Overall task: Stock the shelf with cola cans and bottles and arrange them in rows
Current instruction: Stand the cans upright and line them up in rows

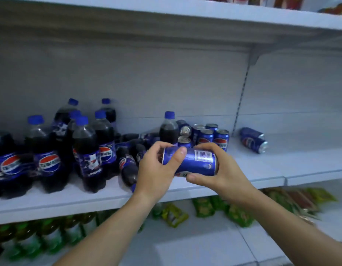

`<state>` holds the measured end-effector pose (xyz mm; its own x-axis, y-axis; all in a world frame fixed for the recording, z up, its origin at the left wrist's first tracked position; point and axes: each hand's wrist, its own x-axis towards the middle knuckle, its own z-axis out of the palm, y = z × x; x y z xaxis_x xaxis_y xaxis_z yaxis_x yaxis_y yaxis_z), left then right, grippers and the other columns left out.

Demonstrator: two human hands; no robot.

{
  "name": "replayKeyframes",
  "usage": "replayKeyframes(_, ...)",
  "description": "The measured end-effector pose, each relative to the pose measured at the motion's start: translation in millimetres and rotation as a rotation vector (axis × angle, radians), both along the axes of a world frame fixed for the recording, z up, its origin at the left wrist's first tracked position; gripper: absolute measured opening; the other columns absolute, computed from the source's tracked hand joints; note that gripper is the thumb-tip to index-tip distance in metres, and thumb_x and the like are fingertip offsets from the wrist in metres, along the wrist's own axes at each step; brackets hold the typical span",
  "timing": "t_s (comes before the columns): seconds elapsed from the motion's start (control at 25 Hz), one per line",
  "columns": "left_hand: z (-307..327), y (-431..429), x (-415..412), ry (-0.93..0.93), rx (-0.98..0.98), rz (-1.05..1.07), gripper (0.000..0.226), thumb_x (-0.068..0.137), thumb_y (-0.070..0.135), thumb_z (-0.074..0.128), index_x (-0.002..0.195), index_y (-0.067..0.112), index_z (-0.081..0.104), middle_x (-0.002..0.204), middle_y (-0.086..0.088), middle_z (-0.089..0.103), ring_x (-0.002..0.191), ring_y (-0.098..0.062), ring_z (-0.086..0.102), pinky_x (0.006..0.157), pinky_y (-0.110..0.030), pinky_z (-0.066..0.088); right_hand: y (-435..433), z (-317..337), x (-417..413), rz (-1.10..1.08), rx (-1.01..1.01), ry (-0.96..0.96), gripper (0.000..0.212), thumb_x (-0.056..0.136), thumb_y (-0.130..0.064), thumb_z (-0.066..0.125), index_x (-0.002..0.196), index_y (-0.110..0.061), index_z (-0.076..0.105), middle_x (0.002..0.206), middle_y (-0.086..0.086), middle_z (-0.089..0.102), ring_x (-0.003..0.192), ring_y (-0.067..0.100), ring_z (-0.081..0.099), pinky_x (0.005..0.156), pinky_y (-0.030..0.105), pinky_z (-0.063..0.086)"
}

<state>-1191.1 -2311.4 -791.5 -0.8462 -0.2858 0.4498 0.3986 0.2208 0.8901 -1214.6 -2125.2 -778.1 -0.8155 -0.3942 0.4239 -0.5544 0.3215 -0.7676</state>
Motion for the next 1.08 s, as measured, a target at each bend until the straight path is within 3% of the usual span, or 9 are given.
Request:
replayKeyframes(0.08,-1.4,21.8,-19.2,-0.022,-0.134,0.014,0.05,0.066,0.063,0.077,0.1,0.029,0.065,0.089,0.009,0.073,0.084,-0.011,0.071,0.074,-0.041,0.061,13.2,-14.5,-19.4,-0.11,0.113,0.098,0.07,0.062,-0.044,0.093,0.122,-0.034,0.057,0.107,-0.018,0.066,0.094,0.0,0.065,0.077,0.014,0.052)
replayKeyframes(0.12,-2.1,33.0,-31.2,-0.029,-0.236,0.044,0.053,0.064,0.064,0.077,0.104,0.033,0.065,0.094,0.013,0.072,0.088,-0.005,0.069,0.078,-0.038,0.06,13.6,-24.5,-31.5,-0.125,0.115,0.126,0.068,0.063,-0.041,0.091,0.121,-0.036,0.056,0.109,-0.019,0.066,0.097,-0.002,0.064,0.078,0.011,0.05)
replayKeyframes(0.2,-1.5,53.4,-58.9,-0.022,-0.423,0.111,0.059,0.065,0.059,0.08,0.117,0.037,0.063,0.109,0.018,0.069,0.102,-0.001,0.065,0.09,-0.032,0.056,5.6,-45.6,-57.8,-0.11,0.002,0.105,0.063,0.067,-0.024,0.086,0.119,-0.04,0.055,0.111,-0.019,0.063,0.101,-0.002,0.062,0.081,0.011,0.047)
replayKeyframes(0.32,-8.4,70.0,-97.6,-0.056,-0.644,0.156,0.062,0.077,0.048,0.08,0.133,0.035,0.056,0.129,0.016,0.06,0.121,-0.012,0.056,0.104,-0.035,0.048,-6.8,-74.6,-97.5,-0.194,-0.119,0.05,0.053,0.073,-0.009,0.073,0.11,-0.041,0.054,0.107,-0.014,0.062,0.095,-0.001,0.061,0.076,0.013,0.045)
replayKeyframes(0.44,-13.7,66.0,-119.7,-0.094,-0.8,0.191,0.059,0.083,0.049,0.075,0.136,0.032,0.053,0.132,0.012,0.057,0.121,-0.016,0.056,0.102,-0.036,0.049,-7.1,-92.2,-127.1,-0.251,-0.062,0.011,0.043,0.073,-0.02,0.07,0.11,-0.035,0.054,0.101,-0.016,0.062,0.089,0.0,0.06,0.072,0.016,0.044)
replayKeyframes(0.56,-16.8,57.4,-122.8,-0.128,-0.918,0.212,0.06,0.083,0.054,0.073,0.133,0.03,0.051,0.13,0.01,0.056,0.114,-0.019,0.061,0.094,-0.04,0.053,-8.0,-104.3,-136.0,-0.248,0.021,0.055,0.049,0.066,-0.037,0.07,0.113,-0.03,0.056,0.105,-0.013,0.058,0.094,-0.001,0.053,0.076,0.017,0.045)
replayKeyframes(0.68,-17.5,54.4,-121.3,-0.203,-0.981,0.188,0.056,0.086,0.052,0.07,0.134,0.031,0.048,0.134,0.011,0.054,0.115,-0.02,0.061,0.092,-0.043,0.054,-7.0,-108.8,-136.9,-0.251,0.105,0.033,0.069,0.061,-0.052,0.069,0.123,-0.023,0.055,0.113,-0.007,0.052,0.103,0.005,0.047,0.082,0.025,0.044)
replayKeyframes(0.92,-10.9,53.0,-118.9,-0.183,-1.049,0.122,0.056,0.091,0.034,0.071,0.142,0.027,0.05,0.149,0.011,0.046,0.127,-0.02,0.056,0.101,-0.043,0.051,12.4,-79.3,-135.7,-0.125,0.287,0.01,0.088,0.065,-0.042,0.086,0.141,-0.03,0.041,0.119,-0.008,0.056,0.105,0.009,0.054,0.091,0.028,0.049)
replayKeyframes(1.08,-8.4,47.9,-100.9,-0.068,-0.934,0.115,0.049,0.091,0.033,0.07,0.138,0.027,0.055,0.142,0.012,0.052,0.123,-0.014,0.058,0.099,-0.039,0.053,32.2,-49.5,-121.9,-0.152,0.344,0.124,0.062,0.08,-0.026,0.075,0.138,-0.027,0.051,0.113,-0.01,0.054,0.084,0.003,0.059,0.077,0.01,0.046)
